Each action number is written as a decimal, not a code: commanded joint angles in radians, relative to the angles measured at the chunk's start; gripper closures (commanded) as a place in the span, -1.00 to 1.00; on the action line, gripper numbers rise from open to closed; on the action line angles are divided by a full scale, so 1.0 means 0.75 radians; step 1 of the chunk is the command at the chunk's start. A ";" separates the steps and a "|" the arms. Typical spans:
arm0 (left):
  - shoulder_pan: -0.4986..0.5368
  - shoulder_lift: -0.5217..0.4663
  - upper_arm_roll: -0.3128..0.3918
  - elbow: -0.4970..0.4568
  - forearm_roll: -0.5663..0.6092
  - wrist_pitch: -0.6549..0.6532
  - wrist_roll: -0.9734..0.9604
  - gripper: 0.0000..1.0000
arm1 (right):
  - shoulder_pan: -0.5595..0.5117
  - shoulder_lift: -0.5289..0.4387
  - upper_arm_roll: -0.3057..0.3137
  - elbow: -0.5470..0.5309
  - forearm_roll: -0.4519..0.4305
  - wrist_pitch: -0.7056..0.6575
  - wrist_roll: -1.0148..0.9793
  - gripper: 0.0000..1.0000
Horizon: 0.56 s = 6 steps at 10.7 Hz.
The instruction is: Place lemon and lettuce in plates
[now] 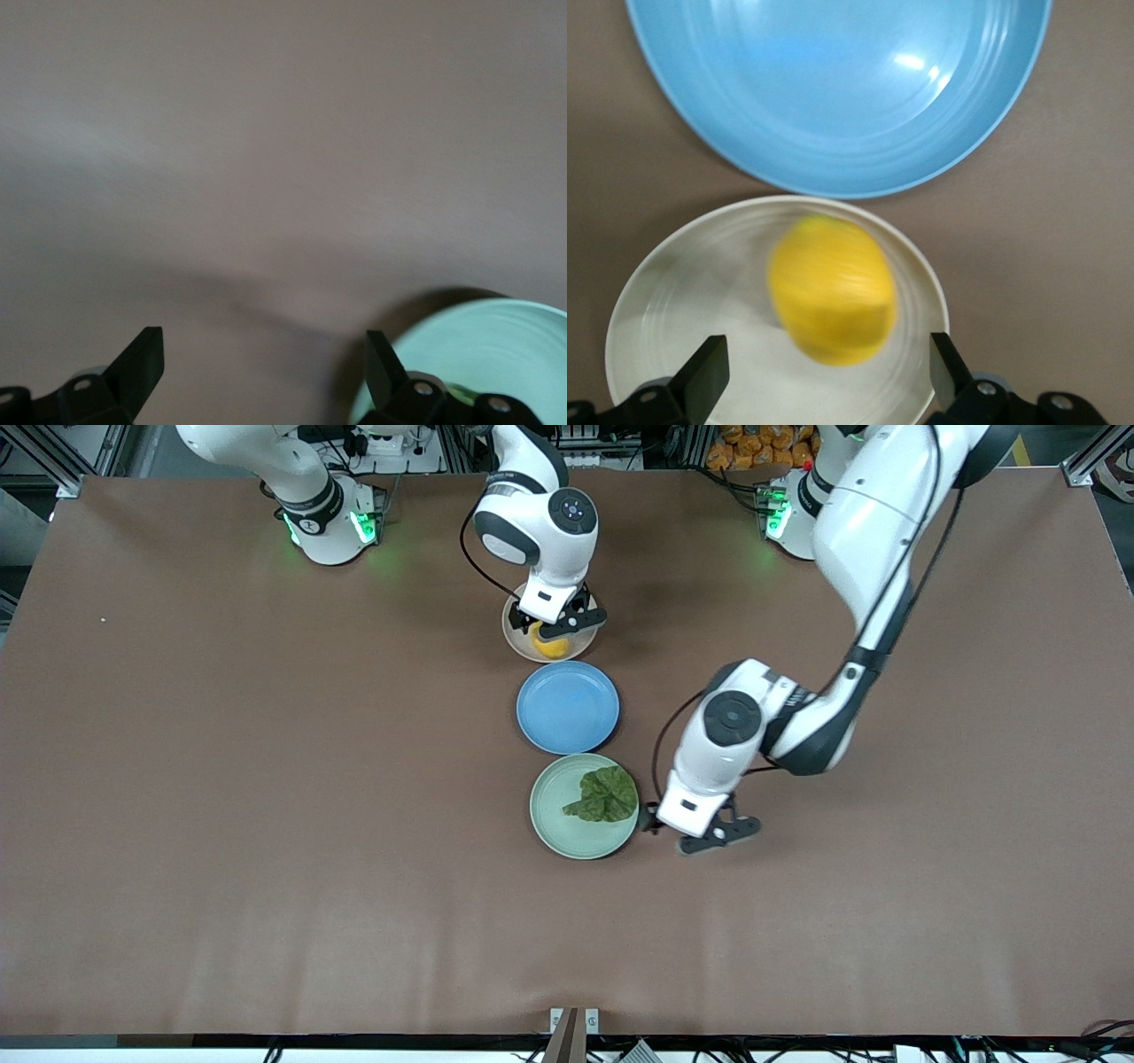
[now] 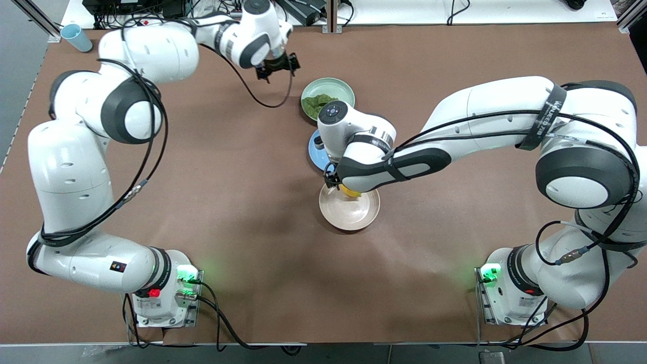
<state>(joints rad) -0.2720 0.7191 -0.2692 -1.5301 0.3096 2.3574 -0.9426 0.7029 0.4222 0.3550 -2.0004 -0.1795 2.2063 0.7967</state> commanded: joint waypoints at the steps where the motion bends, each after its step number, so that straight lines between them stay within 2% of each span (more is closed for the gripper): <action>1: 0.090 -0.083 -0.017 -0.034 0.015 -0.144 0.134 -1.00 | -0.096 -0.027 0.015 0.012 -0.031 -0.011 0.030 -1.00; 4: 0.180 -0.147 -0.034 -0.046 0.007 -0.230 0.238 -1.00 | -0.233 -0.056 0.015 0.021 -0.020 -0.013 0.024 -1.00; 6: 0.313 -0.194 -0.107 -0.046 -0.051 -0.351 0.411 -1.00 | -0.374 -0.078 0.017 0.023 -0.018 -0.011 0.010 -1.00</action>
<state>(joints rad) -0.1414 0.6404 -0.2860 -1.5314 0.3083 2.1822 -0.7613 0.5261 0.3988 0.3531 -1.9741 -0.1799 2.2061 0.7974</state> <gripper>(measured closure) 0.000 0.000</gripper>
